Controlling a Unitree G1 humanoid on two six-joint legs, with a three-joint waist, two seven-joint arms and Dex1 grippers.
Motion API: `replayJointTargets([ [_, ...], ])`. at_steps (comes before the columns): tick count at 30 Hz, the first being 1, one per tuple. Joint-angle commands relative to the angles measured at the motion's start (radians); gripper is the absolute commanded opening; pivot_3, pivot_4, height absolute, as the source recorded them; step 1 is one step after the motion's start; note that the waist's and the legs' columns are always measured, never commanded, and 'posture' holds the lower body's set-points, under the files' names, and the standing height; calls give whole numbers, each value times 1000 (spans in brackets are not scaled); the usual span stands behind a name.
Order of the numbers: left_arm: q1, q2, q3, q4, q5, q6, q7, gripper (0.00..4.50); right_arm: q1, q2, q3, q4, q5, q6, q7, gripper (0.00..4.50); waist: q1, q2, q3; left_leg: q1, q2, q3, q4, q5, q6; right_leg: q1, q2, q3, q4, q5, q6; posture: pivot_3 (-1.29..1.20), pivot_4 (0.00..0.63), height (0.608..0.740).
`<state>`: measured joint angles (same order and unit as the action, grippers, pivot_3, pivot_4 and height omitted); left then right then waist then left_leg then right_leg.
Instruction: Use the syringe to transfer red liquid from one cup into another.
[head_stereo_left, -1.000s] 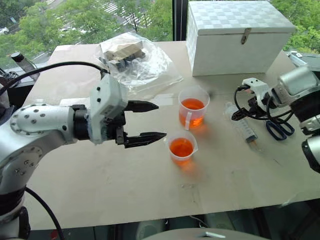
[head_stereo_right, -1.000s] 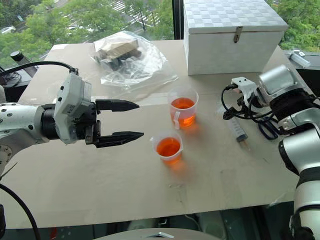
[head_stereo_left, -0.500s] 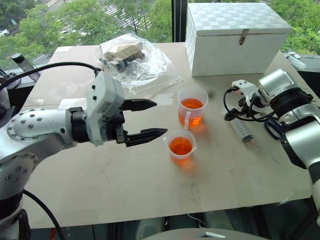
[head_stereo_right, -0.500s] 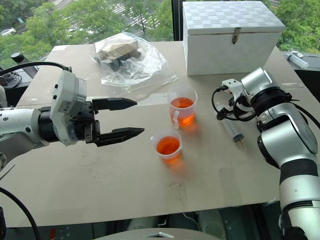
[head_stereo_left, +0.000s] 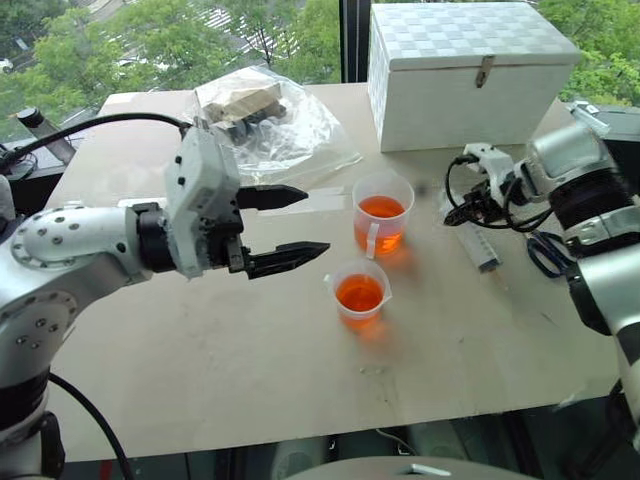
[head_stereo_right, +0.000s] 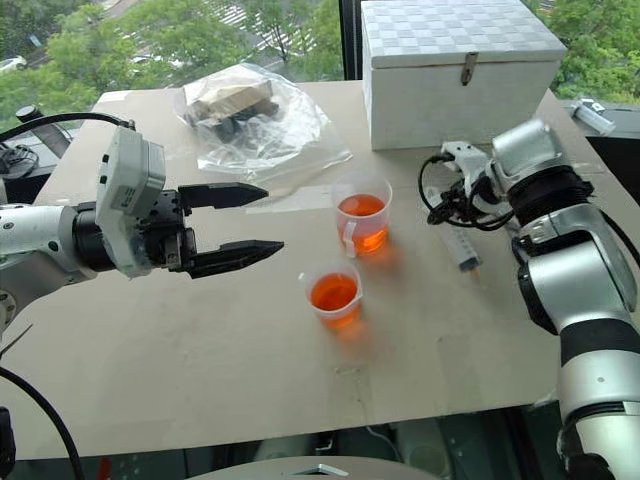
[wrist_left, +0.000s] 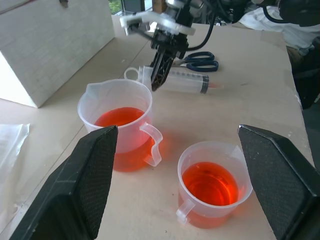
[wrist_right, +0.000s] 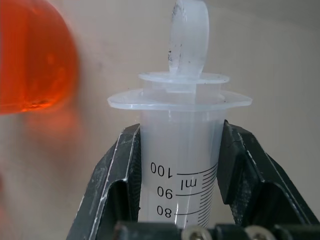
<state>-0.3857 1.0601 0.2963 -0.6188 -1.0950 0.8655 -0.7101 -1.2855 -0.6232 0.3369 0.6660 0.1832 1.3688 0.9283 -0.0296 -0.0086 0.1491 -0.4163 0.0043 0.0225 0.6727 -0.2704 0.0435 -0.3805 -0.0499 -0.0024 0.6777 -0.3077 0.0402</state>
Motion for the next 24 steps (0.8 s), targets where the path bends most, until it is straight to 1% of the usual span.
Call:
replayJointTargets([
  [1, -40, -1, 48, 48, -7, 0, 33, 3892, -92, -41, -173, -163, 41, 77, -64, 1591, 2, 0, 1, 0, 0, 0, 0, 0, 0, 0, 0, 0, 0, 0, 0, 0, 150, 740],
  [3, -84, -14, 48, 91, -8, -3, 56, 3892, -108, -30, -261, -264, 67, 143, -105, 1591, 3, -1, 2, 0, 0, 0, -1, 0, 0, 0, 0, 0, 0, 0, 0, 0, 150, 740],
  [4, -131, -25, 38, 129, 2, -15, 59, 3892, -92, -19, -308, -352, 81, 148, -128, 1591, 2, -1, 2, 0, 0, 0, -2, 0, 0, -1, 0, 0, 0, 0, 0, 0, 150, 740],
  [6, -235, -46, 10, 214, 21, -29, 54, 3892, -34, 26, -399, -527, 103, 48, -183, 1591, 6, -2, 2, 0, 0, -1, -2, 0, 0, -1, 0, 0, 0, 0, 0, 0, 150, 740],
  [8, -332, -70, -23, 294, 59, -44, 45, 3892, -4, 107, -505, -624, 126, -5, -250, 1591, 7, -4, 1, 0, 0, -1, -2, 0, 0, 0, 1, -1, 1, 0, 0, 0, 150, 740],
  [10, -433, -102, -62, 377, 105, -64, 28, 3892, 48, 191, -565, -732, 162, -104, -291, 1591, 11, -4, 1, 0, 0, 0, -2, 0, 0, 0, 1, 0, 1, 0, 0, 0, 150, 740],
  [12, -532, -138, -108, 456, 159, -88, 0, 3892, 127, 254, -571, -846, 201, -204, -295, 1591, 16, -4, 1, 0, 0, 0, -1, 0, 0, 0, 2, -1, 2, 0, 0, 0, 150, 740],
  [14, -610, -170, -152, 527, 220, -118, -32, 3892, 202, 320, -576, -918, 229, -296, -315, 1591, 21, -5, 1, 0, -1, -1, -1, 0, 0, 0, 4, -3, 2, 0, 0, 0, 150, 740],
  [16, -673, -205, -183, 587, 266, -141, -66, 3892, 297, 382, -561, -969, 226, -447, -333, 1591, 17, -5, 1, 0, -2, -1, -1, 0, -1, 0, 5, -4, 2, 0, 0, 0, 150, 740],
  [18, -715, -230, -212, 629, 314, -172, -108, 3892, 378, 400, -525, -997, 218, -541, -331, 1591, 14, -4, 1, 0, -2, 0, 0, 1, -1, 0, 4, -5, 2, 0, 1, 0, 150, 740],
  [21, -760, -266, -227, 683, 351, -189, -148, 3892, 457, 419, -488, -1027, 233, -628, -325, 1591, 9, -4, 1, 0, -3, 0, 0, 1, -1, 0, 5, -5, 2, 0, 1, 0, 150, 740],
  [24, -776, -294, -246, 700, 386, -203, -198, 3892, 523, 423, -451, -1023, 217, -705, -334, 1591, -6, -4, 1, 0, -2, -1, 0, 2, -3, 0, 5, -5, 2, 0, 1, 0, 150, 740],
])
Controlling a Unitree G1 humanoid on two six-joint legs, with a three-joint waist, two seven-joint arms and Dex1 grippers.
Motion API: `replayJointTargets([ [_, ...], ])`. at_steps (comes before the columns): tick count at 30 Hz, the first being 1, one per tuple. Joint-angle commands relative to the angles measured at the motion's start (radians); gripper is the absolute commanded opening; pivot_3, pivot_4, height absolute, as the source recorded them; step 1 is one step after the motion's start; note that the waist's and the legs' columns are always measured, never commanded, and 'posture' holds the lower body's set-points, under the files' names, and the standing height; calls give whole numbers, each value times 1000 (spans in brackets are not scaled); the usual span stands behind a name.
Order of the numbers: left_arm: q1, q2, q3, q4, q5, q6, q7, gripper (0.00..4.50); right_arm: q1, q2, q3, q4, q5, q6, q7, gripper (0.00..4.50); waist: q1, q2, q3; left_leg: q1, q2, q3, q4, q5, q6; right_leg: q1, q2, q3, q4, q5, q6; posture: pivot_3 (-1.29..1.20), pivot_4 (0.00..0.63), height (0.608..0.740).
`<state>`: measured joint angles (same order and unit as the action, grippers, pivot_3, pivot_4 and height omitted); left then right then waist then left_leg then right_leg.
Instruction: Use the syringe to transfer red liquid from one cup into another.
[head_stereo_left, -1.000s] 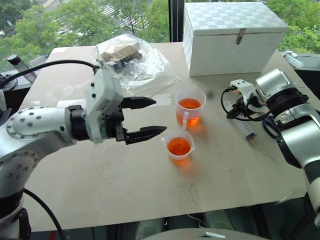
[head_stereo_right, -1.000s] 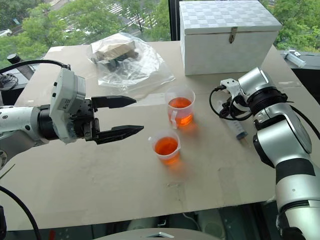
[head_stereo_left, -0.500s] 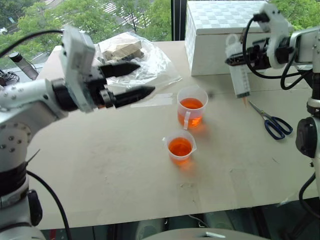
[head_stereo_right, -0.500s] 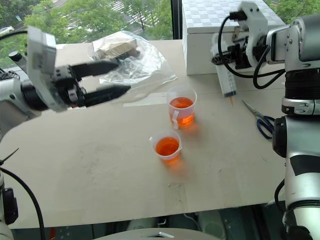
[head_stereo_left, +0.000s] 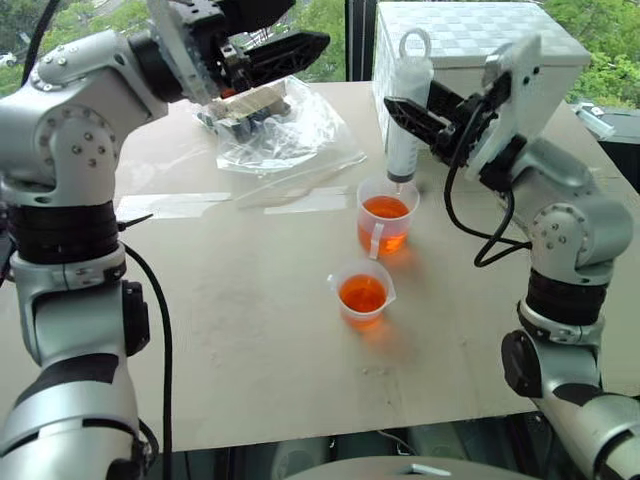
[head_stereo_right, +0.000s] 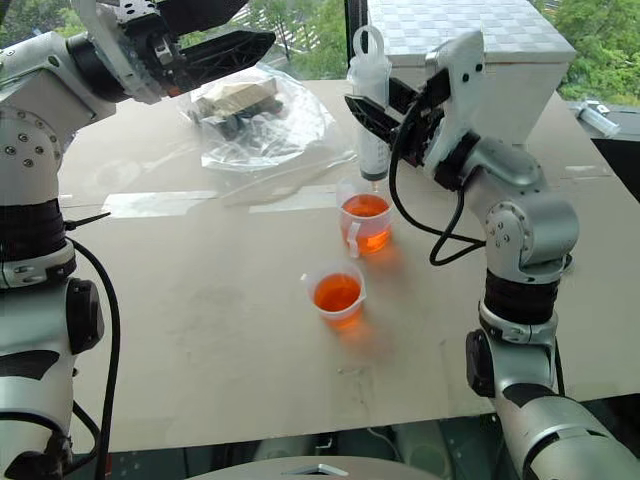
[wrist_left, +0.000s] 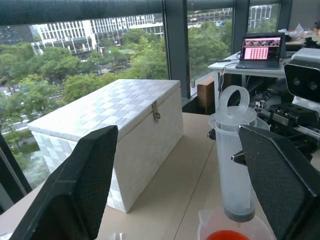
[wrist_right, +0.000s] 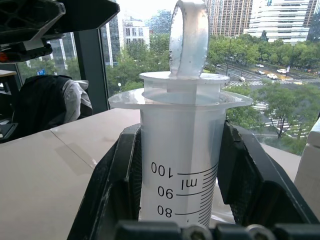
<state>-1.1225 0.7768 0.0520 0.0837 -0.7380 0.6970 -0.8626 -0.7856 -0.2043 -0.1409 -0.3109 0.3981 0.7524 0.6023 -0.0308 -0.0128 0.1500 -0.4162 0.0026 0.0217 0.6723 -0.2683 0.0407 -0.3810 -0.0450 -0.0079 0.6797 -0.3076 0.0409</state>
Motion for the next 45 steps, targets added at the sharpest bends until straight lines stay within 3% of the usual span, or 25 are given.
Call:
replayJointTargets([
  [1, -43, -20, -6, 4, 39, -39, -55, 3892, 37, 6, 35, -37, -2, -106, -15, 1591, -9, 0, 0, 0, 0, 0, 0, 0, 0, 0, 0, 0, 0, 0, 0, 0, 150, 740],
  [10, -15, -90, -123, 55, 189, -129, -189, 3892, 88, 23, 113, 60, -39, -272, -31, 1591, -10, 0, 0, 1, 0, 0, 1, 0, 0, 0, -1, 1, 0, 0, 0, 0, 150, 740],
  [22, -64, -228, -114, 169, 283, -204, -194, 3892, 83, 24, 151, 80, -35, -308, -43, 1591, -10, 0, 0, 0, 0, 0, 2, 0, 0, 0, -3, 2, 0, 0, 0, 0, 150, 740],
  [26, -74, -247, -79, 157, 246, -170, -204, 2184, 89, 23, 154, 84, -39, -315, -51, 1591, -11, 0, 0, 0, 1, 0, 2, 0, 0, 0, -3, 3, 0, 0, 0, 0, 150, 740],
  [42, -33, -267, -112, 116, 278, -136, -239, 2184, 87, 19, 165, 94, -34, -335, -53, 1591, -10, 0, 0, 1, 1, -1, 2, 0, 0, 1, -3, 4, 0, 0, 0, 0, 150, 740],
  [45, -36, -275, -110, 124, 282, -139, -240, 1032, 89, 19, 166, 95, -37, -338, -55, 1591, -10, 0, 0, 0, 1, -1, 2, 0, 0, 1, -3, 4, 1, 0, 0, 0, 150, 740],
])
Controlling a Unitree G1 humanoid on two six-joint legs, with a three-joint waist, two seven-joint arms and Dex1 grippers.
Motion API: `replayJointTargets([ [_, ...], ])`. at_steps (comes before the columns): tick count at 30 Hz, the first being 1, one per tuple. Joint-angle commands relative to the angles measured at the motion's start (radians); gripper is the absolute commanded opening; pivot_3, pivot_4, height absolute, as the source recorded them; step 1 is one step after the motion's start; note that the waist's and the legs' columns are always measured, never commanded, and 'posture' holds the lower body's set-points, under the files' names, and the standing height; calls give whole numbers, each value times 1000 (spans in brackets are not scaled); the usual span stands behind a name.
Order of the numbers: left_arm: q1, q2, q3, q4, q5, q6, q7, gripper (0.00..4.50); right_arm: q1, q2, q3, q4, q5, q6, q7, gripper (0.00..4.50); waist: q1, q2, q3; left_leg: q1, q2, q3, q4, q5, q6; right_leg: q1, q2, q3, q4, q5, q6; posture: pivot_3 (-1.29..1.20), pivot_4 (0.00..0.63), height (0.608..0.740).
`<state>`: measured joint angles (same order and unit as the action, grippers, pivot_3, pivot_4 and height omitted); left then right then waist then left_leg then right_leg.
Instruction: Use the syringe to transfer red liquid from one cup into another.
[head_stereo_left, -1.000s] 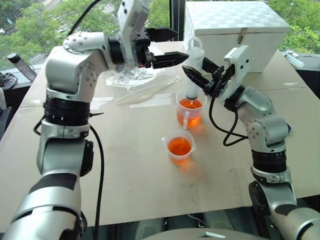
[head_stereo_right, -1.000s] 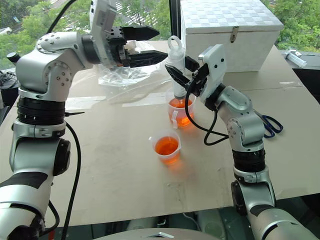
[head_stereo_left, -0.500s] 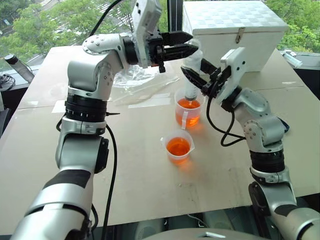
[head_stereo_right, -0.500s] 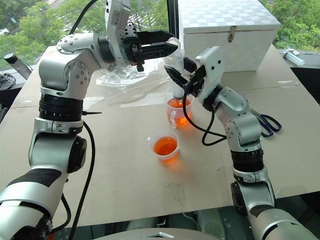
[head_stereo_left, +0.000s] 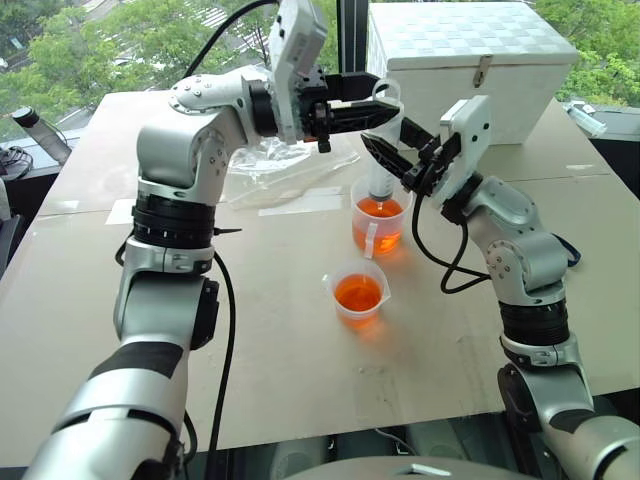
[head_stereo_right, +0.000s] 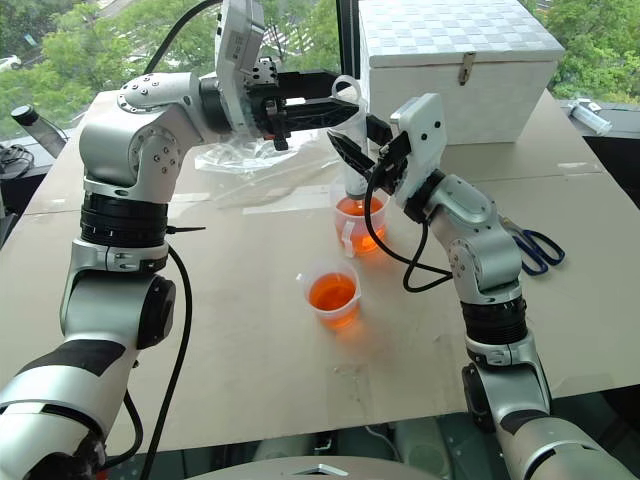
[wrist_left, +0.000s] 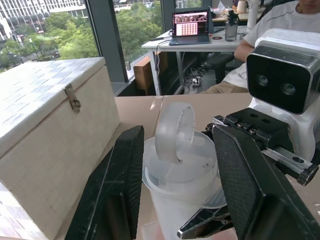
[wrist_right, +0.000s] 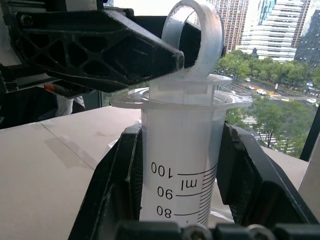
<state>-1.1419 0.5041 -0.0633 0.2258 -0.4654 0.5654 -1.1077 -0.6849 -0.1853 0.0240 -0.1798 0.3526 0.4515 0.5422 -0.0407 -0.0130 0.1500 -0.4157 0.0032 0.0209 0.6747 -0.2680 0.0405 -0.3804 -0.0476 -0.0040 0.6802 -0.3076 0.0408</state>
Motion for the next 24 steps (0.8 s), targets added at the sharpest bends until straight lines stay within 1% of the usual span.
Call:
replayJointTargets([
  [1, -17, -6, 5, -13, 12, -12, 5, 557, -11, -1, 2, -35, 8, -38, 5, 1591, 0, 0, 0, 0, 0, 0, 0, 0, 0, 0, 0, 0, 0, 0, 0, 0, 150, 740],
  [2, -18, -8, 6, -10, 13, -15, 4, 35, -11, -2, 3, -33, 8, -40, 5, 1591, 0, 0, 0, 0, 0, 0, 0, 0, 0, 0, 0, 0, 0, 0, 0, 0, 150, 740],
  [8, -29, -28, 15, 10, 23, -26, 14, 11, -5, -5, 8, -31, 5, -47, 6, 1591, 0, 0, 0, 0, 0, 0, 0, 0, 0, 0, 0, 0, 0, 0, 0, 0, 150, 740],
  [15, -70, -63, 57, 51, 17, -42, 67, 11, 14, -2, 14, -29, 4, -47, 5, 1591, 1, 0, 0, 0, 0, 0, 0, 0, 0, 0, 0, 0, 0, 0, 0, 0, 150, 740],
  [20, -90, -65, 65, 62, 19, -50, 76, 11, 25, 3, 16, -9, 2, -52, 6, 1591, -1, 0, 0, 0, 0, 0, 0, 0, 0, 0, 0, 0, 0, 0, 0, 0, 150, 740],
  [24, -77, -58, 59, 48, 21, -44, 66, 11, 35, 11, 21, 20, -5, -65, 7, 1591, -1, 0, 0, 0, 0, 0, 0, 0, 0, 0, 0, 0, 0, 0, 0, 0, 150, 740],
])
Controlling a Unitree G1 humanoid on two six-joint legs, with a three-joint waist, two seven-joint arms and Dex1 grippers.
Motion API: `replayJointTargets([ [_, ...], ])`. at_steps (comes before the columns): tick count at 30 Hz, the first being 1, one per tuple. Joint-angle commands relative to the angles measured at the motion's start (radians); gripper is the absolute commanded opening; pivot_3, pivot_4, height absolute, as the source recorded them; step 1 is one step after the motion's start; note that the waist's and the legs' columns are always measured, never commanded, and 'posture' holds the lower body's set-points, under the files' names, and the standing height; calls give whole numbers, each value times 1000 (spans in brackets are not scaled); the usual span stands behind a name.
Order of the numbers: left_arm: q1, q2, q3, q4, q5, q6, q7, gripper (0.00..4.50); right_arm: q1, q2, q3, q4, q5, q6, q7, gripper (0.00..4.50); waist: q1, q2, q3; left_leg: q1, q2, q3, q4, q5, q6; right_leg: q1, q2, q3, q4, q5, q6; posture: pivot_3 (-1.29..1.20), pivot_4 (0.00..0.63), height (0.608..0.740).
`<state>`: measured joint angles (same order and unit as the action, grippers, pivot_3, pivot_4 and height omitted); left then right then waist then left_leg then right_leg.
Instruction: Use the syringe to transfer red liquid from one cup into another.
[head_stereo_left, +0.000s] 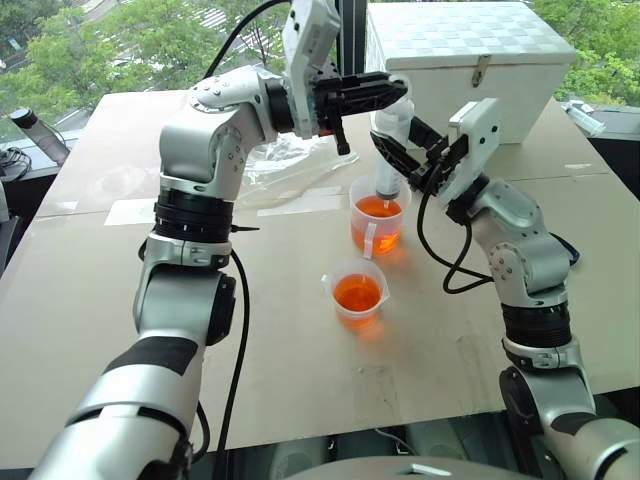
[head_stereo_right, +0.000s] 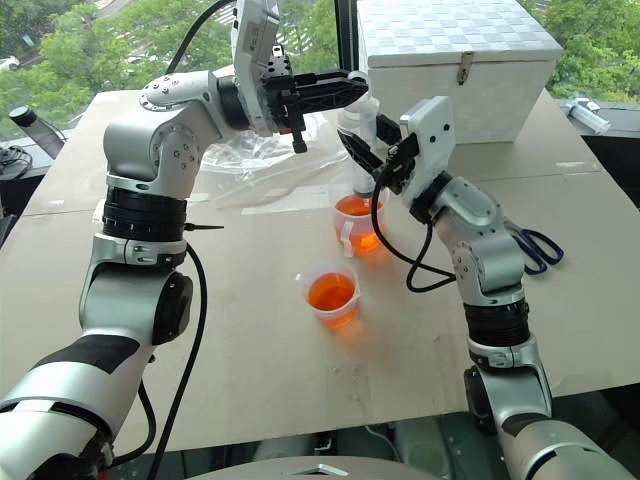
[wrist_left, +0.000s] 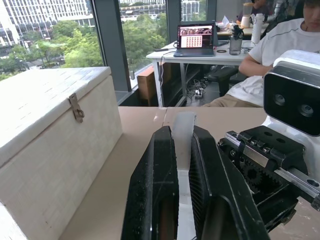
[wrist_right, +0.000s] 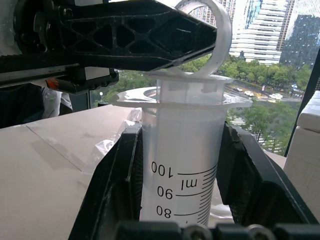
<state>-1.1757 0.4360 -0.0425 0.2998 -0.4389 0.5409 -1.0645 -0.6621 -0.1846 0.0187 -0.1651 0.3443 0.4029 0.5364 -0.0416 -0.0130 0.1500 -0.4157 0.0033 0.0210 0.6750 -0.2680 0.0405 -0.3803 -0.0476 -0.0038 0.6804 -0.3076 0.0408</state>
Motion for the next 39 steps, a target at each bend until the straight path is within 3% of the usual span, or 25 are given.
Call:
replayJointTargets([
  [1, -34, 13, 33, -33, -2, -18, 17, 11, 13, 14, 29, 11, 3, -20, 13, 1591, 0, 0, 0, 0, 0, 0, 0, 0, 0, 0, 0, 0, 0, 0, 0, 0, 150, 740],
  [16, 79, 19, -22, -78, 60, -38, -13, 11, -6, 39, 37, 80, -19, -66, 10, 1591, 0, 0, 0, 0, 0, 0, 0, 0, 0, 0, 0, 0, 0, 0, 0, 0, 150, 740],
  [39, -2, -26, 19, -31, 52, -67, 27, 11, 18, 27, 63, 81, -31, -3, -6, 1591, 1, 0, 0, 0, 0, 0, 0, 0, 0, 0, 0, 0, 0, 0, 0, 0, 150, 740],
])
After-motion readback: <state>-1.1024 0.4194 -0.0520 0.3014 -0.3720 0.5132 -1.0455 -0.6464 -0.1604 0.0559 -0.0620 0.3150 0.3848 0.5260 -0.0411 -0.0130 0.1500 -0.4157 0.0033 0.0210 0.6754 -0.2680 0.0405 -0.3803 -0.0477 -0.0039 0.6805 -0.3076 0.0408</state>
